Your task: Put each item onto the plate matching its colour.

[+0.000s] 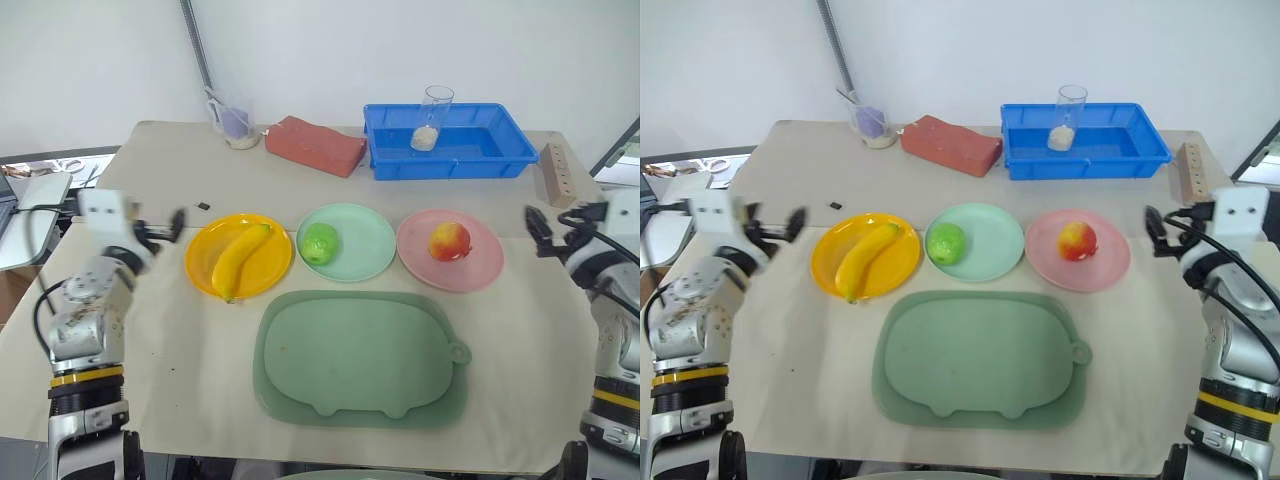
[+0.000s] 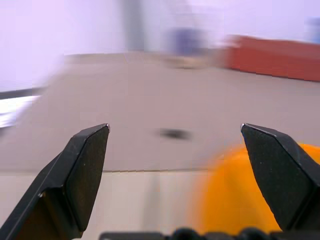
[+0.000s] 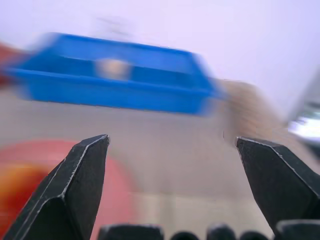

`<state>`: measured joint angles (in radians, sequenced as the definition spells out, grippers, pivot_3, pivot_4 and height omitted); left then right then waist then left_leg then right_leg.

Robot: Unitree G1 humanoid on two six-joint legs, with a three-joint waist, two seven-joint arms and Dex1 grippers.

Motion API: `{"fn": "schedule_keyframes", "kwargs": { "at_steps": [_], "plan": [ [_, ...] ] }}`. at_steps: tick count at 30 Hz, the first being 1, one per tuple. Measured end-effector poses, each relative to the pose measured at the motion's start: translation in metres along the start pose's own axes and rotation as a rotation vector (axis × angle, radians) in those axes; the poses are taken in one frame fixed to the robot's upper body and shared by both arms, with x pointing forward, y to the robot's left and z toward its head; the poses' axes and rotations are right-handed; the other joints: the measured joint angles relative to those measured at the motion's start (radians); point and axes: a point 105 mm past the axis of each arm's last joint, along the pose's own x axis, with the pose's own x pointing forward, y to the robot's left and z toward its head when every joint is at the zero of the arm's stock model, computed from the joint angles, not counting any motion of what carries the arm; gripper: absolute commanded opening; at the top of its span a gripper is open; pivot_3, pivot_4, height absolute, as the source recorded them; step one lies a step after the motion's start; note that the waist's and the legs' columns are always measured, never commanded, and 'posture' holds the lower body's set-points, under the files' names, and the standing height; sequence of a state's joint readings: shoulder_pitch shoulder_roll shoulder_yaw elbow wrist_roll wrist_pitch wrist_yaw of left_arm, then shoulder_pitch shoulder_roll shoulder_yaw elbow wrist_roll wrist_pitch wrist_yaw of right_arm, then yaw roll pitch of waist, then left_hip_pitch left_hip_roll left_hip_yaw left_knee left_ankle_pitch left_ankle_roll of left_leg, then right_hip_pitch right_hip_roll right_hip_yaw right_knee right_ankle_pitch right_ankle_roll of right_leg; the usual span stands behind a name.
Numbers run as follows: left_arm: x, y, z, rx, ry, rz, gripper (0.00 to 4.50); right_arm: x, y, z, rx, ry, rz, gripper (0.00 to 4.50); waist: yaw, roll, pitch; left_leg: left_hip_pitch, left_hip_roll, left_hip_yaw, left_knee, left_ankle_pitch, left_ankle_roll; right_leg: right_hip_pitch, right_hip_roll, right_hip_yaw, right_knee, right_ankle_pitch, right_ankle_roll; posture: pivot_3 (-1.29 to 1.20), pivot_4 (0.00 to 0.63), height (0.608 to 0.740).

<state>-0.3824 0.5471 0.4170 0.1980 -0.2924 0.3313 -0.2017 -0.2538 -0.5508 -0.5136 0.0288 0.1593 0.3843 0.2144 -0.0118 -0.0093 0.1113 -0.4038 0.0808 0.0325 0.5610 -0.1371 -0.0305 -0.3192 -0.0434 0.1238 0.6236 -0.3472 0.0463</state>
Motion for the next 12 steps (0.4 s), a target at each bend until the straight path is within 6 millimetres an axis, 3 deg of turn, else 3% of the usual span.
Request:
{"fn": "schedule_keyframes", "kwargs": {
  "at_steps": [5,12],
  "plan": [
    [0.006,0.022,-0.025,0.002,0.043,0.107,4.50,0.001,-0.022,-0.039,-0.015,0.063,-0.180,4.46,-0.002,0.001,0.000,0.001,0.000,0.000,-0.004,0.002,-0.003,0.000,0.000,0.000,0.001,0.000,0.000,0.00,0.150,0.740],
    [0.016,0.030,-0.031,-0.007,0.044,0.147,4.50,0.010,-0.026,-0.048,0.004,0.049,-0.250,4.46,-0.004,0.001,-0.001,0.002,0.000,0.000,-0.005,0.002,-0.004,0.001,0.000,0.000,0.001,0.000,0.000,0.00,0.150,0.740]
  ]
}}
